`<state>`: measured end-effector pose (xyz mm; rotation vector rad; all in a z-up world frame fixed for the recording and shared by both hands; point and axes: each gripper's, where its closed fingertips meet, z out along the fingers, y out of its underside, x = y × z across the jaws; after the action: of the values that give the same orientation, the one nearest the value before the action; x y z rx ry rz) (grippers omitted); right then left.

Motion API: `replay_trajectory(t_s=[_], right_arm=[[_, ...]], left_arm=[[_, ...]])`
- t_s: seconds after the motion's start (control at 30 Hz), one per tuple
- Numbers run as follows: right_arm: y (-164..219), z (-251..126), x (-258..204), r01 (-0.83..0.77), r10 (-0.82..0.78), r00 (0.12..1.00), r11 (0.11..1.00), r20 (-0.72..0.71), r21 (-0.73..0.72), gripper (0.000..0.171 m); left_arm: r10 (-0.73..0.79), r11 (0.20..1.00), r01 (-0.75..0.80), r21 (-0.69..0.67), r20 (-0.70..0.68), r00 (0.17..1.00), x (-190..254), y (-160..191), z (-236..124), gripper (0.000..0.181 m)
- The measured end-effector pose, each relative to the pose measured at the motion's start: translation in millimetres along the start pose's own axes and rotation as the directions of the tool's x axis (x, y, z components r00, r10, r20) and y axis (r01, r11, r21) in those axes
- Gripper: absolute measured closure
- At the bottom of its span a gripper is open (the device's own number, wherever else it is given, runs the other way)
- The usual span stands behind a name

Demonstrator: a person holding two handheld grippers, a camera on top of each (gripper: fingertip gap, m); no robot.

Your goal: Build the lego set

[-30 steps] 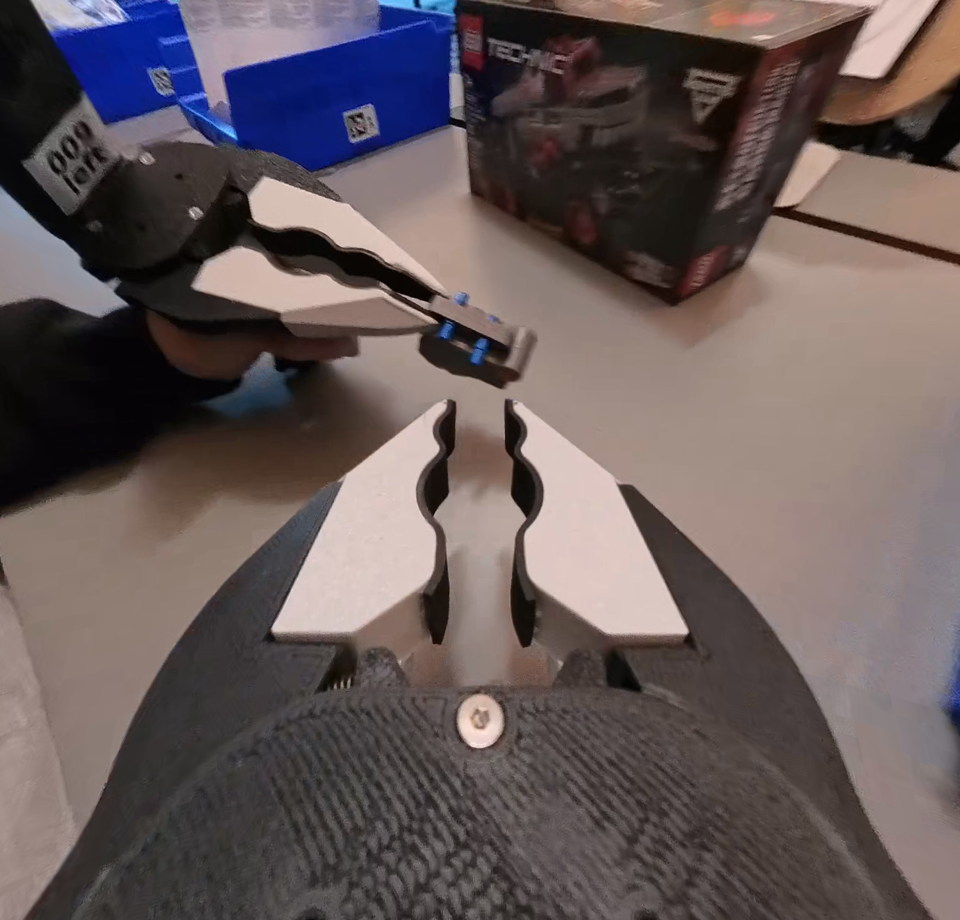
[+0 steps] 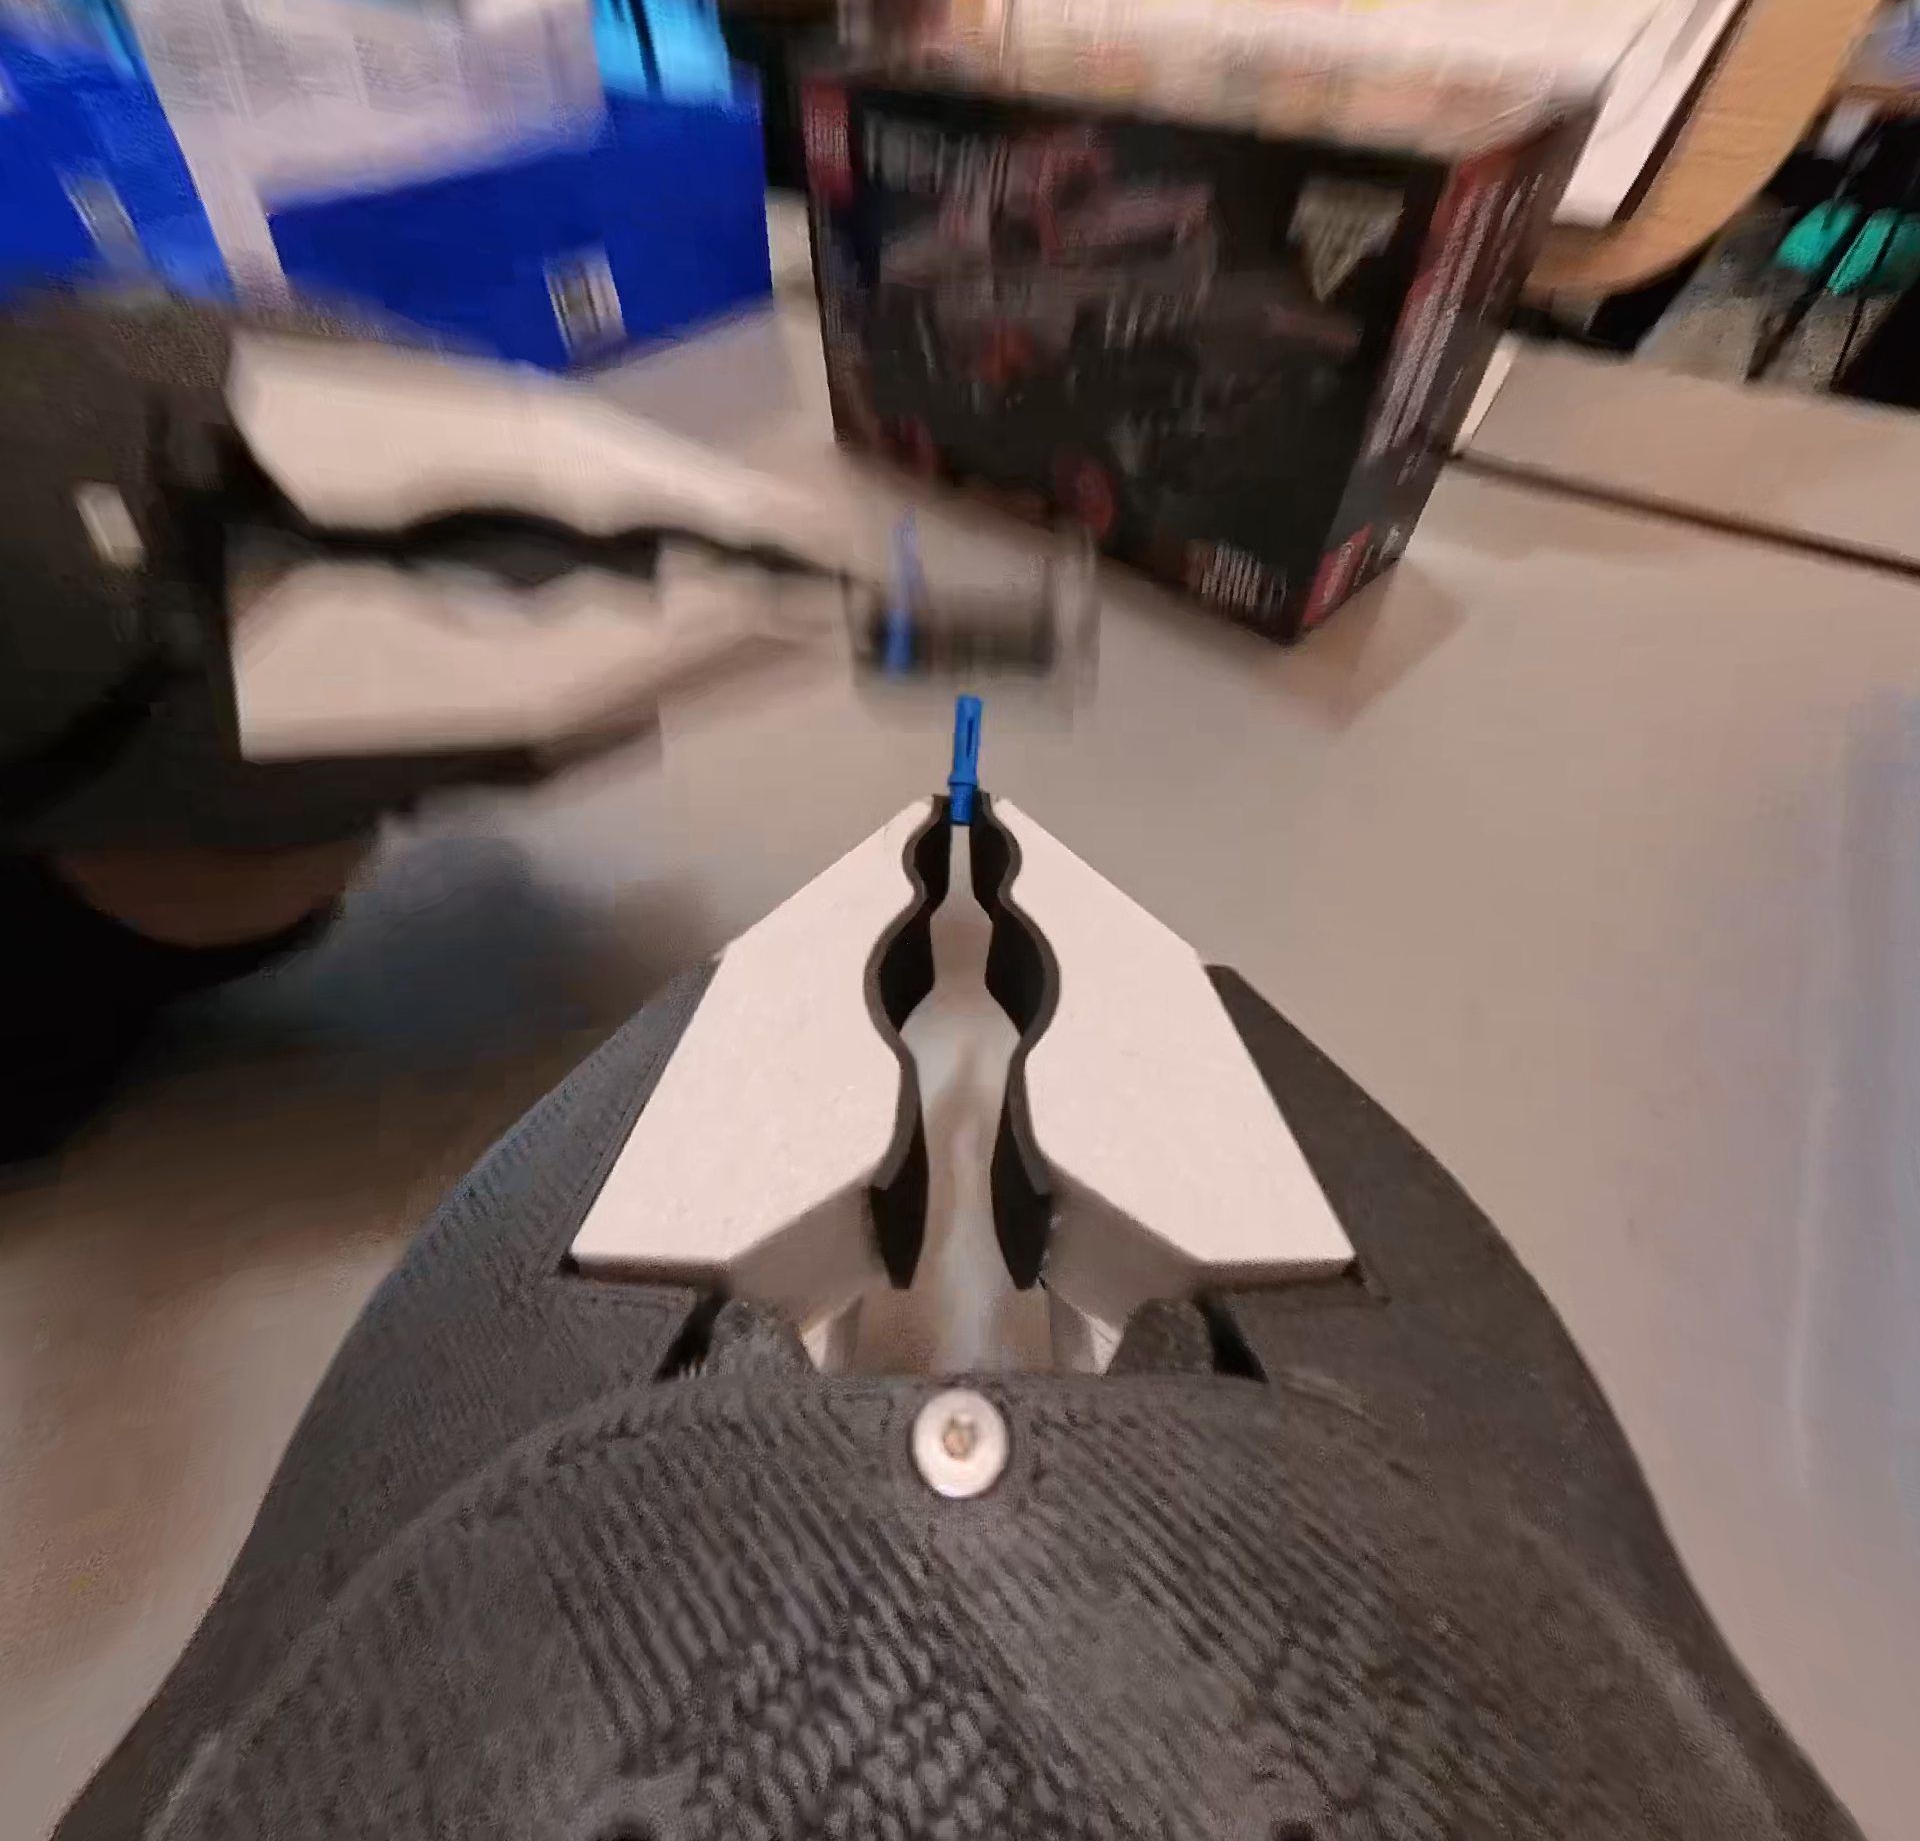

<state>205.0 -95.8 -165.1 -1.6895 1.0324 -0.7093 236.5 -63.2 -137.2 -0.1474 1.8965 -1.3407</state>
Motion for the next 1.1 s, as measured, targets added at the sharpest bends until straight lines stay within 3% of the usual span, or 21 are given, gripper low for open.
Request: replay_trajectory(t_s=[0.03,0.07,0.1,0.13,0.2,0.27,0.33,0.4,0.43,0.5,0.53,0.63,0.67,0.73,0.8,0.83,0.87,0.93,1.0,1.1], right_arm=[[14.5,-0.9,3.8,0.056,-0.059,0.998,0.996,-0.035,-0.074,0.167],[19.1,-4.1,4.0,0.056,-0.058,0.997,0.997,-0.047,-0.059,0.168],[16.5,-8.8,-2.3,-0.039,0.039,0.999,0.999,0.002,-0.015,0.168],[9.0,-14.3,-5.6,-0.105,0.103,0.994,0.994,0.046,0.033,0.168],[-0.4,-22.7,9.2,-0.077,0.076,0.997,0.995,0.012,0.066,0.168],[0.8,-36.0,44.2,-0.002,0.003,0.994,1.0,-0.106,0.017,0.168],[-1.5,-67.0,106.2,0.072,-0.073,0.937,0.997,-0.342,-0.016,0.168],[13.6,-93.8,167.6,0.066,-0.139,0.866,0.984,-0.48,-0.167,0.168],[22.1,-100.1,190.8,0.03,-0.144,0.858,0.972,-0.492,-0.232,0.171],[19.9,-102.9,223.9,0.009,-0.131,0.853,0.971,-0.505,-0.237,0.147],[17.2,-103.4,230.5,-0.004,-0.114,0.865,0.972,-0.489,-0.233,0.147],[0.5,-105.9,244.8,0.027,-0.11,0.862,0.985,-0.496,-0.17,0.171],[5.1,-105.2,253.5,0.025,-0.117,0.85,0.983,-0.514,-0.181,0.171],[25.4,-97.1,250.8,-0.037,-0.076,0.887,0.972,-0.455,-0.234,0.17],[21.5,-93.1,211.8,-0.034,-0.034,0.948,0.978,-0.317,-0.207,0.146],[13.9,-90.6,177.7,0.013,-0.047,0.98,0.985,-0.195,-0.172,0.15],[8.7,-92.5,158.5,0.092,-0.118,0.978,0.984,-0.171,-0.153,0.155],[19.2,-89.0,101.7,0.267,-0.264,0.964,0.943,0.039,-0.197,0.157],[20.5,-87.8,95.0,0.334,-0.363,0.93,0.9,-0.057,-0.28,0.149],[20.2,-65.8,39.7,0.242,-0.225,0.969,0.948,0.105,-0.207,0.143]], left_arm=[[-0.003,1.0,0.005,-0.017,0.097,0.995,-26.8,6.6,-2.6,0.176],[-0.11,0.994,0.111,0.004,0.071,0.991,-39.4,10.7,-3.7,0.176],[-0.225,0.974,0.224,0.037,0.004,0.974,-41.1,12.4,-4.2,0.176],[-0.255,0.966,0.255,0.035,-0.013,0.967,-39.8,18.6,-3.8,0.176],[-0.197,0.98,0.196,-0.014,-0.062,0.979,-24.6,27.3,0.4,0.176],[-0.2,0.98,0.2,-0.002,-0.096,0.975,-16.1,22.0,3.2,0.176],[-0.229,0.973,0.231,-0.005,-0.15,0.962,-6.0,19.4,4.7,0.176],[-0.243,0.969,0.247,-0.003,-0.202,0.949,3.6,17.1,4.4,0.176],[-0.24,0.97,0.245,-0.005,-0.215,0.947,6.4,16.6,4.7,0.176],[-0.232,0.972,0.235,-0.016,-0.223,0.947,8.6,17.8,5.6,0.176],[-0.233,0.972,0.236,-0.015,-0.234,0.944,10.0,17.3,5.3,0.176],[-0.234,0.972,0.236,-0.017,-0.231,0.944,9.6,18.5,4.1,0.176],[-0.229,0.973,0.23,-0.021,-0.22,0.948,8.1,20.2,4.5,0.176],[-0.22,0.975,0.217,-0.035,-0.218,0.951,8.1,25.0,6.0,0.176],[-0.224,0.975,0.22,-0.041,-0.219,0.95,7.9,27.6,5.7,0.176],[-0.225,0.974,0.221,-0.042,-0.212,0.951,6.3,28.3,5.3,0.176],[-0.234,0.972,0.23,-0.043,-0.207,0.95,4.7,28.7,5.3,0.176],[-0.261,0.965,0.257,-0.044,-0.213,0.942,3.2,28.0,6.1,0.176],[-0.258,0.966,0.255,-0.045,-0.221,0.94,4.4,27.9,6.5,0.176],[-0.24,0.971,0.236,-0.044,-0.219,0.946,4.9,27.7,5.7,0.176]])
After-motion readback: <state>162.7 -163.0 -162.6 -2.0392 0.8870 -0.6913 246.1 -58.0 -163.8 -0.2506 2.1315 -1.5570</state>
